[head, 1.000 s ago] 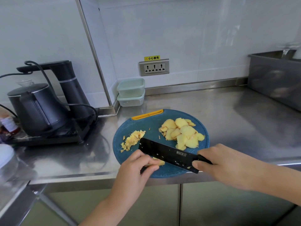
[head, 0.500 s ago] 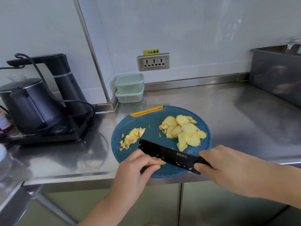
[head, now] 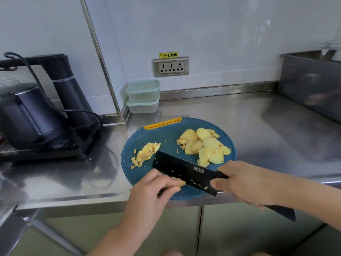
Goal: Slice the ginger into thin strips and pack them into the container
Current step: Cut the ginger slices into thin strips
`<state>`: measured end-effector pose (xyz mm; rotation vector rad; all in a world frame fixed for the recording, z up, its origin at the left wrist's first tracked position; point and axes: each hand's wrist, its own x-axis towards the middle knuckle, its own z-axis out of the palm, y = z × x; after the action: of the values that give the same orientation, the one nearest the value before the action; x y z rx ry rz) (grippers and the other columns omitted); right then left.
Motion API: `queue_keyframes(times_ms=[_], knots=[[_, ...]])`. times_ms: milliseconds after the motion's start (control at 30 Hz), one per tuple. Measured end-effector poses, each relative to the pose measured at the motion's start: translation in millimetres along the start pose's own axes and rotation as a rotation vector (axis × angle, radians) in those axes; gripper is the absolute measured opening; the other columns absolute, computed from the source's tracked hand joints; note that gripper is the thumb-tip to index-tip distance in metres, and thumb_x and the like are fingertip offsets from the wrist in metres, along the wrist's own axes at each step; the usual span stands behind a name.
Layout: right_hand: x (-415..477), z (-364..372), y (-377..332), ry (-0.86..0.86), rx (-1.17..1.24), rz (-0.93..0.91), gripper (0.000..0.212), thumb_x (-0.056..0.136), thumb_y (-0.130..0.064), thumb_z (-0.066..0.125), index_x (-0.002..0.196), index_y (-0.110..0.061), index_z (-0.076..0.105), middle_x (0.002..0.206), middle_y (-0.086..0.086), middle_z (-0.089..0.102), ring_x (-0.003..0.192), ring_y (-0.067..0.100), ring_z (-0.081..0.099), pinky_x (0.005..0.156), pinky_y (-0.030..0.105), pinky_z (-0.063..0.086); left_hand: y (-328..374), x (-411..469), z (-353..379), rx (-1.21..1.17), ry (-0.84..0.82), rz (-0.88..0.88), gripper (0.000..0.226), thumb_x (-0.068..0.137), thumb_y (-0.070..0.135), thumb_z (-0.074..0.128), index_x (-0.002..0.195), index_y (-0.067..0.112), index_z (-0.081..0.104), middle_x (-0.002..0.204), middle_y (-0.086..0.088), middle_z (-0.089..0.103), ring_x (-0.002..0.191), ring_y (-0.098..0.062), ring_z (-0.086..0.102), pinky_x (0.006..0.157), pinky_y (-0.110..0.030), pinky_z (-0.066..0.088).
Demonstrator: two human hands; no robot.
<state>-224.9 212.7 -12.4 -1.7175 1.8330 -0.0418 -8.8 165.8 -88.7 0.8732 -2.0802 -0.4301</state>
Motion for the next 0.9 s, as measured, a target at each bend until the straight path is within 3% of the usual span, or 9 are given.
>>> queue_keyframes(times_ms=[100, 200, 400, 533, 900], knots=[[2.1, -1.1, 8.3, -0.092, 0.125, 0.012, 0.027, 0.1, -0.027, 0.046, 0.076, -0.015, 0.043, 0.055, 0.004, 0.041, 0.038, 0.017, 0.036, 0.041, 0.026, 0.036, 0.2, -0.6, -1.6, 0.014, -0.002, -0.002, 0.015, 0.076, 0.022, 0.074, 0.09, 0.025, 0.075, 0.082, 0.019, 0.059, 0.076, 0.003, 0.059, 0.065, -0.008, 0.045], [-4.3, -0.9, 16.4, -0.058, 0.263, 0.025, 0.032, 0.098, -0.03, 0.049, 0.074, -0.009, 0.044, 0.048, 0.003, 0.041, 0.034, 0.017, 0.034, 0.039, 0.025, 0.036, 0.2, -1.4, -0.7, 0.044, 0.002, -0.039, 0.015, 0.074, 0.018, 0.079, 0.088, 0.022, 0.073, 0.082, 0.019, 0.06, 0.077, 0.004, 0.055, 0.067, -0.004, 0.039], [-17.5, 3.3, 16.2, 0.096, 0.066, -0.031, 0.03, 0.097, -0.037, 0.048, 0.078, -0.015, 0.053, 0.061, -0.004, 0.047, 0.041, 0.003, 0.043, 0.043, 0.014, 0.033, 5.9, -1.0, -1.5, 0.142, -0.007, -0.046, 0.019, 0.073, 0.016, 0.079, 0.087, 0.023, 0.07, 0.076, 0.026, 0.055, 0.076, 0.008, 0.052, 0.065, -0.001, 0.036], [-17.6, 9.3, 14.3, 0.144, -0.044, -0.086, 0.034, 0.097, -0.041, 0.046, 0.081, -0.013, 0.055, 0.067, -0.004, 0.05, 0.058, 0.008, 0.043, 0.053, 0.022, 0.035, 7.4, -2.4, -0.9, 0.155, 0.016, -0.06, 0.018, 0.074, 0.015, 0.08, 0.085, 0.022, 0.068, 0.074, 0.022, 0.054, 0.075, 0.006, 0.051, 0.061, -0.004, 0.037], [-25.4, 1.1, 9.2, 0.206, -0.163, -0.133, 0.037, 0.097, -0.041, 0.043, 0.075, -0.013, 0.05, 0.064, -0.001, 0.05, 0.054, 0.01, 0.041, 0.051, 0.024, 0.034, 7.5, 0.9, -1.4, 0.132, 0.005, -0.034, 0.015, 0.072, 0.011, 0.08, 0.073, 0.014, 0.066, 0.069, 0.026, 0.043, 0.067, 0.008, 0.05, 0.058, -0.001, 0.033]])
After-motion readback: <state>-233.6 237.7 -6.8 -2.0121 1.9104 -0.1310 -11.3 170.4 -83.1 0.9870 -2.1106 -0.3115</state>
